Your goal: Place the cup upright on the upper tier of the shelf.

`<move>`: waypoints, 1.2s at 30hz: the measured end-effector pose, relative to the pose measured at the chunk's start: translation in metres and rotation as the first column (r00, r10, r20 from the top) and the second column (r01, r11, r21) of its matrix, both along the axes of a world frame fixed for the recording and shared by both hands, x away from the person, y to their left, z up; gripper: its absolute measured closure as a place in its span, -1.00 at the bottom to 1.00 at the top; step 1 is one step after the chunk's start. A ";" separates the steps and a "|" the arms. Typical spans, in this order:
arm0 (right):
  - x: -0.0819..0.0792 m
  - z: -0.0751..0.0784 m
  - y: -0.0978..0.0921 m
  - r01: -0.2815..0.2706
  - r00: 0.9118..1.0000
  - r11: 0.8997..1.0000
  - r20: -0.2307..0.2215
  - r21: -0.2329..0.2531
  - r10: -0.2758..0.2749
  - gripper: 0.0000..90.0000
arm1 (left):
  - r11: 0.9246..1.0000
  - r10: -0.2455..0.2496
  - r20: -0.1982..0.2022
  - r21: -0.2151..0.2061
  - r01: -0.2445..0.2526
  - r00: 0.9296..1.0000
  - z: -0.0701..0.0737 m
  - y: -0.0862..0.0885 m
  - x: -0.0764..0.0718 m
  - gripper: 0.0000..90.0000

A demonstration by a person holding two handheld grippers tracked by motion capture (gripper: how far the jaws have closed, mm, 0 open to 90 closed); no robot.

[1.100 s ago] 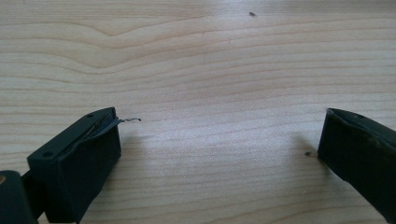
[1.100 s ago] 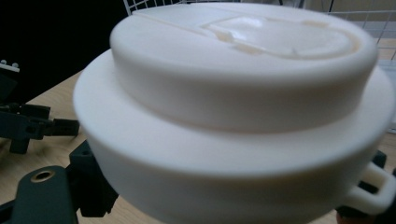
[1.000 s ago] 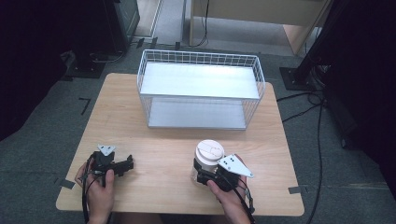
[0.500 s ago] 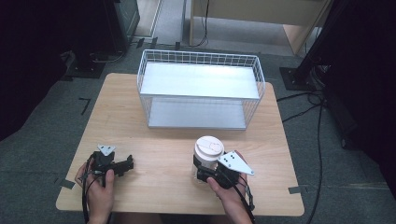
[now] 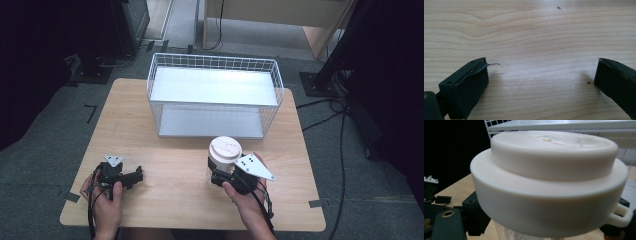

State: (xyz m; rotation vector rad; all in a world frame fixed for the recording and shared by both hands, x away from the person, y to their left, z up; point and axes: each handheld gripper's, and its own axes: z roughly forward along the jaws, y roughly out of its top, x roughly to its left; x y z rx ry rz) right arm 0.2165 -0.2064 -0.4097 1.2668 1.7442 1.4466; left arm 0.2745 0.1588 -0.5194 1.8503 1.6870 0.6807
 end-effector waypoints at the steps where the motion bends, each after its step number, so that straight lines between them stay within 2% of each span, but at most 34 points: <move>1: 0.001 0.002 0.000 0.002 1.000 1.000 0.000 0.002 -0.002 -0.65 | 1.000 0.000 0.000 0.000 0.000 1.000 0.000 0.000 0.000 -1.00; 10: 0.022 0.030 -0.009 0.039 0.999 0.999 0.027 0.027 -0.040 -0.65 | 1.000 -0.001 0.000 0.001 0.001 1.000 0.000 0.000 0.000 -1.00; 12: 0.029 0.041 -0.010 0.052 0.997 0.998 0.054 0.024 -0.053 -0.65 | 1.000 -0.001 0.000 0.002 0.001 1.000 0.000 0.000 0.000 -1.00; 14: 0.031 0.045 -0.010 0.056 0.997 0.998 0.060 0.024 -0.057 -0.65 | 1.000 -0.001 0.000 0.002 0.001 1.000 0.000 0.000 0.000 -1.00; 15: 0.036 0.054 -0.010 0.065 0.994 0.998 0.084 0.022 -0.066 -0.65 | 1.000 -0.001 0.000 0.001 0.001 1.000 0.000 0.000 0.000 -1.00; 17: 0.037 0.058 -0.010 0.067 0.993 0.997 0.092 0.022 -0.069 -0.65 | 1.000 -0.001 0.000 0.002 0.001 1.000 0.000 0.000 0.000 -1.00; 20: 0.040 0.071 -0.010 0.078 0.987 0.997 0.139 0.017 -0.080 -0.65 | 1.000 -0.001 -0.001 0.002 0.001 1.000 0.000 0.000 0.000 -1.00; 25: 0.044 0.089 -0.008 0.110 0.970 0.994 0.218 0.001 -0.107 -0.65 | 1.000 -0.001 -0.001 0.002 0.001 1.000 0.000 0.000 0.000 -1.00; 29: 0.046 0.099 -0.007 0.133 0.950 0.991 0.285 0.001 -0.128 -0.65 | 1.000 -0.001 -0.001 0.002 0.001 1.000 0.000 0.000 0.000 -1.00; 34: 0.048 0.110 -0.005 0.147 0.918 0.989 0.373 0.000 -0.136 -0.65 | 1.000 -0.001 -0.002 0.001 0.001 1.000 0.000 0.000 0.000 -1.00; 36: 0.050 0.114 -0.005 0.149 0.912 0.989 0.384 0.007 -0.140 -0.65 | 1.000 -0.003 -0.003 0.002 0.003 1.000 0.000 0.000 0.000 -1.00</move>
